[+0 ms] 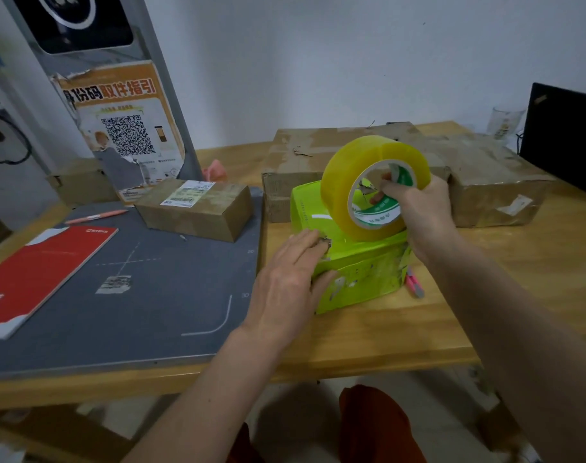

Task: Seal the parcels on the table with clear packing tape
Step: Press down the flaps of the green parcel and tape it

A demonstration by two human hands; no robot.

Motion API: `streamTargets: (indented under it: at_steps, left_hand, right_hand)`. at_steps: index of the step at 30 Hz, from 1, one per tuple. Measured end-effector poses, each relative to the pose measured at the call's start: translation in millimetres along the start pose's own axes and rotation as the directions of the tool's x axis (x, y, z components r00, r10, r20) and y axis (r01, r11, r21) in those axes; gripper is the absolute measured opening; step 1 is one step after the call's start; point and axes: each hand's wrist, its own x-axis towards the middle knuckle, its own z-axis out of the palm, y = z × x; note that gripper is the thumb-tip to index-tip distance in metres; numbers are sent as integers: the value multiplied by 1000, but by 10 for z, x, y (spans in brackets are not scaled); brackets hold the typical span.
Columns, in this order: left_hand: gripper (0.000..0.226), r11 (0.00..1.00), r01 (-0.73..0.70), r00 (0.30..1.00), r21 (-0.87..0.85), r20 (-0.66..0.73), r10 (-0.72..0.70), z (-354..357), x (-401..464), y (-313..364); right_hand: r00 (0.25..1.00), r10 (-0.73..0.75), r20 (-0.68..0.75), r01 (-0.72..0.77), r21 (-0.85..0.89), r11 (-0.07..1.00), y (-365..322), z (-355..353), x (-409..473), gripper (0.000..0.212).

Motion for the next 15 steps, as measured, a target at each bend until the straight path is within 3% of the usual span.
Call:
streamTargets:
  at_steps: [6, 9, 12, 15]
  left_hand:
    - [33, 988, -106, 994, -112, -24, 104, -227, 24, -121]
    - [31, 990, -42, 997, -131, 59, 51, -316, -37, -131]
    - [44, 999, 18, 991, -31, 134, -14, -312, -74, -38]
    - [41, 997, 11, 986, 74, 163, -23, -317, -34, 25]
  right_hand:
    - [1000, 18, -10, -18, 30, 999, -71, 120, -137, 20]
    - [1000, 12, -20, -12, 27, 1000, -74, 166, -197, 21]
    - [1000, 10, -20, -9, 21, 1000, -90, 173, -224, 21]
    - [1000, -7, -18, 7, -8, 1000, -101, 147, -224, 15]
